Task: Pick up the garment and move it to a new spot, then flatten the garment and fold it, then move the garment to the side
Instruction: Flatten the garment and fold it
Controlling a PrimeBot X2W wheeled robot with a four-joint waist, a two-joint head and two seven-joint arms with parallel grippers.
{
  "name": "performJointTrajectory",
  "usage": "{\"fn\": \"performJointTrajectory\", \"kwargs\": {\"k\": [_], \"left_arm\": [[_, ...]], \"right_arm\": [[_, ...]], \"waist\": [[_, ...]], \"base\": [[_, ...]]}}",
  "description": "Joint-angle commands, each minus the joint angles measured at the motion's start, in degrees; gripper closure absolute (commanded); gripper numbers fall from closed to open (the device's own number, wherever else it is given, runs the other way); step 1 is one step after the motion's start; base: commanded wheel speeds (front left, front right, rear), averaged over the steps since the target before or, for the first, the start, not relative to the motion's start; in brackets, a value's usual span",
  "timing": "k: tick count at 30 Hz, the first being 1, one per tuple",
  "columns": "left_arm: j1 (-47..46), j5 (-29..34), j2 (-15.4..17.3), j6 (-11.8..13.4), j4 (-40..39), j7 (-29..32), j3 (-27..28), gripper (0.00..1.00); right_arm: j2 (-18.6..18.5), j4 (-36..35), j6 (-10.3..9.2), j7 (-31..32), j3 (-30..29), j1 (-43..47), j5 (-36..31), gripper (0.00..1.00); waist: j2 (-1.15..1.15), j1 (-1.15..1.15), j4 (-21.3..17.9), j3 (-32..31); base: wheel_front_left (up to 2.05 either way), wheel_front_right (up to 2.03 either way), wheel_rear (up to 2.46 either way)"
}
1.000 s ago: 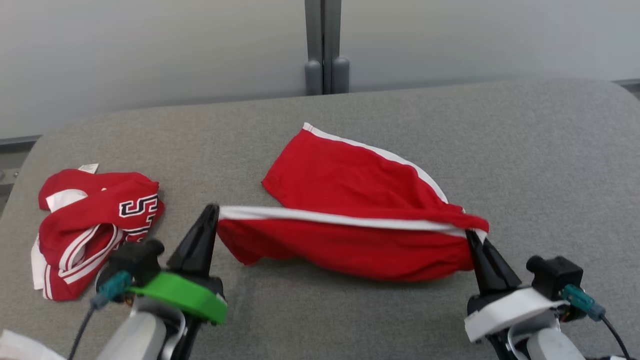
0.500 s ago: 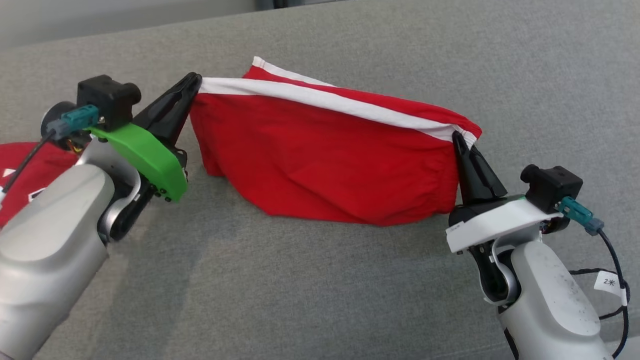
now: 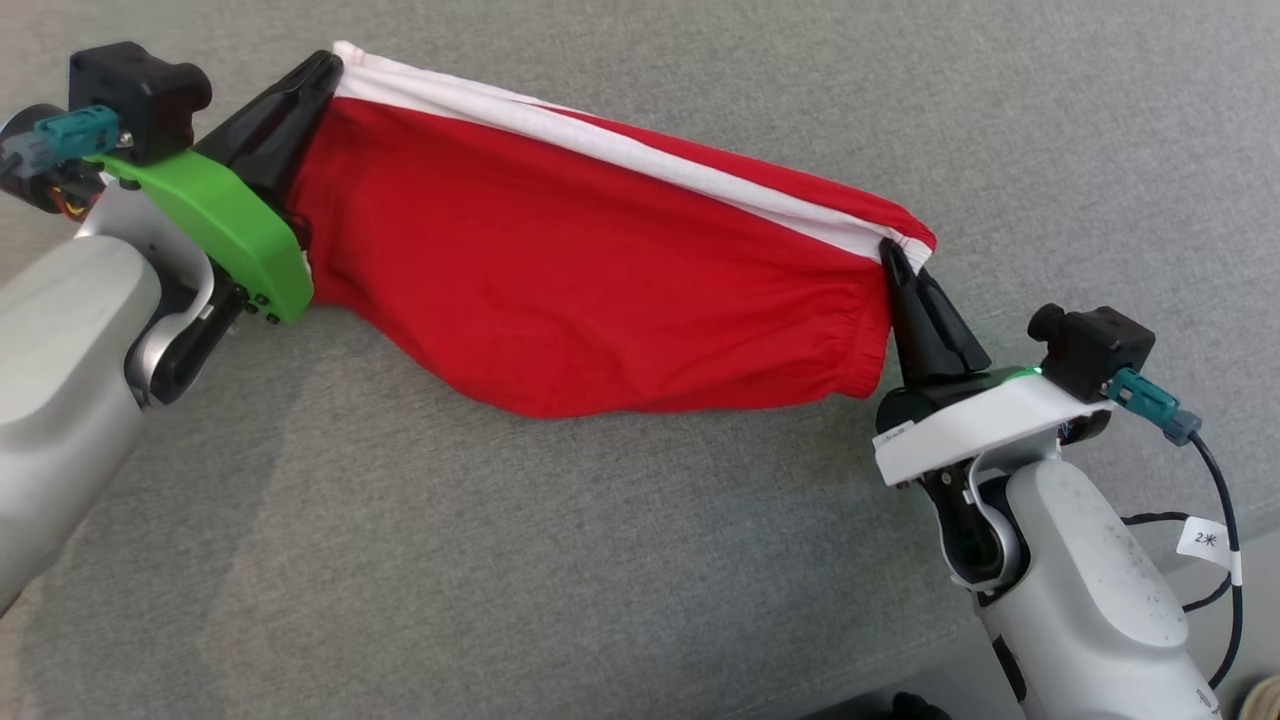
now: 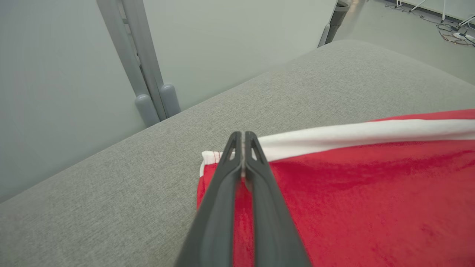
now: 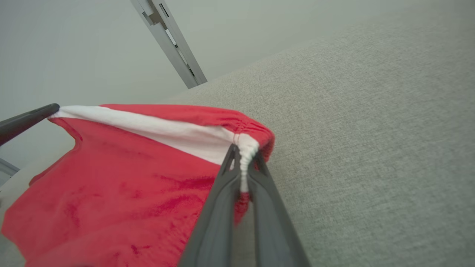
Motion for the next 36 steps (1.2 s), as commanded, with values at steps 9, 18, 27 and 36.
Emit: {"fn": "performJointTrajectory", "kwargs": {"k": [9,18,27,36], "left_arm": [[-2.42,-2.32,-0.96,0.17,5.96,-1.68,-3.11,0.00],[3.93,-0.51,-5.19,0.17,10.41,-2.03,3.32,0.00],[15.90,7.31,-11.47,0.16,11.52,-1.99,16.31,0.00],[18.36,8.28,-13.61,0.16,13.66,-1.99,19.55,0.00]], "right_arm": [[-0.18,-0.07,-0.10,-0.26,0.84,-0.82,0.51,0.00],[-0.16,-1.38,-0.10,-0.26,-3.22,2.97,-5.99,0.00],[-0.15,-3.16,-0.10,-0.26,-9.15,7.88,-14.34,0.00],[-0.14,-3.28,-0.10,-0.26,-10.68,8.31,-16.55,0.00]], "waist": [[0.00,0.00,-2.03,2.29],[0.00,0.00,0.36,-2.61],[0.00,0.00,3.07,-7.50],[0.00,0.00,3.07,-6.16]], "base": [[0.00,0.00,0.00],[0.00,0.00,0.00],[0.00,0.00,0.00],[0.00,0.00,0.00]]}}
